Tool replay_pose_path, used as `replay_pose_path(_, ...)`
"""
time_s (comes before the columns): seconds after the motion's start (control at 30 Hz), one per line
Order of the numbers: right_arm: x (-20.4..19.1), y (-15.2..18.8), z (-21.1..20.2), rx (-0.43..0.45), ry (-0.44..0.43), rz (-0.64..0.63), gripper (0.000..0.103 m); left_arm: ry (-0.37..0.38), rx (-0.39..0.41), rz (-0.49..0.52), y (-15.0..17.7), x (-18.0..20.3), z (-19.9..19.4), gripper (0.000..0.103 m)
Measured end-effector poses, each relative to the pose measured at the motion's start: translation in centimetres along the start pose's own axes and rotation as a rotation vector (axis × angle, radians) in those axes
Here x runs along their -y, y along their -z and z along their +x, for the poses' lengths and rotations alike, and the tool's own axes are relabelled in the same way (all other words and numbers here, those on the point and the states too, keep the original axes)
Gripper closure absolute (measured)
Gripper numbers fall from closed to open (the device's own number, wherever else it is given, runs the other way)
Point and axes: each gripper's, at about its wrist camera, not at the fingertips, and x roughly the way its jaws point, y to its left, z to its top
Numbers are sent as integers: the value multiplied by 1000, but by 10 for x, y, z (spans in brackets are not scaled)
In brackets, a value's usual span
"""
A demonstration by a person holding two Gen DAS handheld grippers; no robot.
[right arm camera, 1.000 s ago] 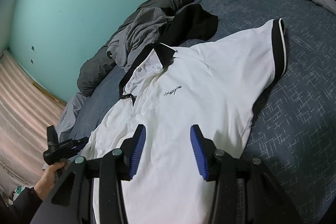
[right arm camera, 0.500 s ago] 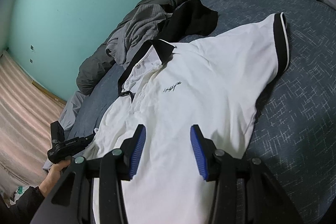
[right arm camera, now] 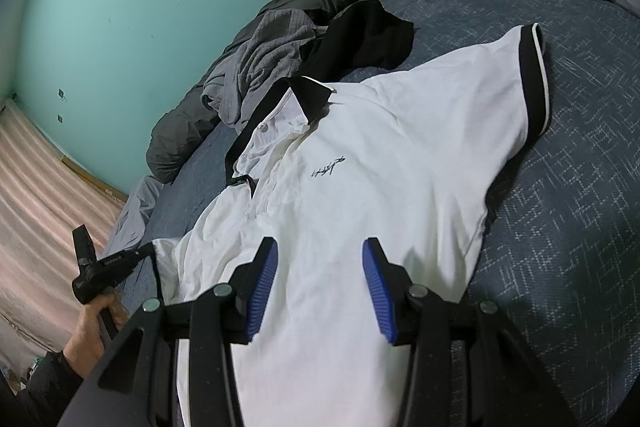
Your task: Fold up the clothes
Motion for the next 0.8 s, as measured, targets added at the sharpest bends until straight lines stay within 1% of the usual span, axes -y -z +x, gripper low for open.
replay_pose_path(0.4,-1,2,3,-10,8,-12,58,-146,43,-206,-37,-79,-4,101)
replay_pose_path(0.6,1,2,5,-12,12,-16,58,-200,2,-278,-29,-100,20,101)
replay_pose_path(0.67,2,1,5,-14,13,-16,58,-214,-5,-288,-25,-105,24,101)
replay_pose_path(0.8,3,0,5,-13,13,-16,58,-251,16,-286,-21,-114,18,101)
